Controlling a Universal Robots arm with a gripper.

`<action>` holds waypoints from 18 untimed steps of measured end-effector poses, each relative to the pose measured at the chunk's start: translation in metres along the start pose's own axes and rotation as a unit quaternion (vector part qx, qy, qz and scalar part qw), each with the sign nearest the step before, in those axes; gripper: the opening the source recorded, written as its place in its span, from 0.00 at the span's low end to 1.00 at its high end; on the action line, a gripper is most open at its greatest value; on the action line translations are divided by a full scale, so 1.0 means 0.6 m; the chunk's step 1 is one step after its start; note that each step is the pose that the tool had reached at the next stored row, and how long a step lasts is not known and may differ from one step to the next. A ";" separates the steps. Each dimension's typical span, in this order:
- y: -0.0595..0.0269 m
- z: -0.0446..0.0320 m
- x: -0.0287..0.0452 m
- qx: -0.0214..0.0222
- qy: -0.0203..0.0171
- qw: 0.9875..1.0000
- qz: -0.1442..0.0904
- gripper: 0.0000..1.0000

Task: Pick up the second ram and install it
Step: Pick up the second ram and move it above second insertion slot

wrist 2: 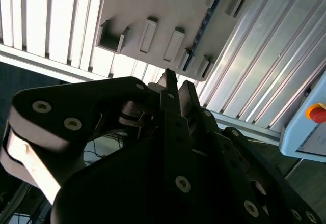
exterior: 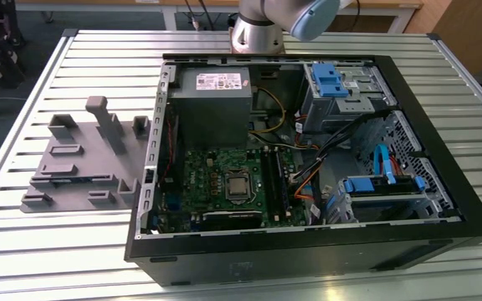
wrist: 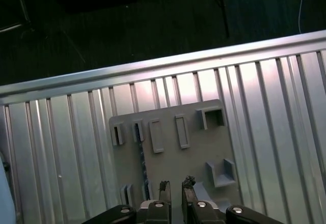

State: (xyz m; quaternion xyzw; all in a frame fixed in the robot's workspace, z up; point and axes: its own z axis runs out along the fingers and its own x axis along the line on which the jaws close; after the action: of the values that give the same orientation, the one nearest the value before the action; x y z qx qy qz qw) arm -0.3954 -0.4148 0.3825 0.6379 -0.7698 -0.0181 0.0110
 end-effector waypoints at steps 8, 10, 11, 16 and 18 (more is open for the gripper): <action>-0.002 0.013 0.012 0.000 0.000 1.000 -0.011 0.31; -0.002 0.016 0.014 0.000 0.001 1.000 -0.017 0.31; -0.002 0.017 0.015 0.000 0.001 1.000 -0.020 0.31; -0.003 0.023 0.018 0.000 0.002 0.999 -0.046 0.31; -0.002 0.024 0.018 0.000 0.002 0.998 -0.055 0.31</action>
State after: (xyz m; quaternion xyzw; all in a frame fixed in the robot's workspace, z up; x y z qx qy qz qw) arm -0.3967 -0.4257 0.3681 0.6794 -0.7335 -0.0175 0.0120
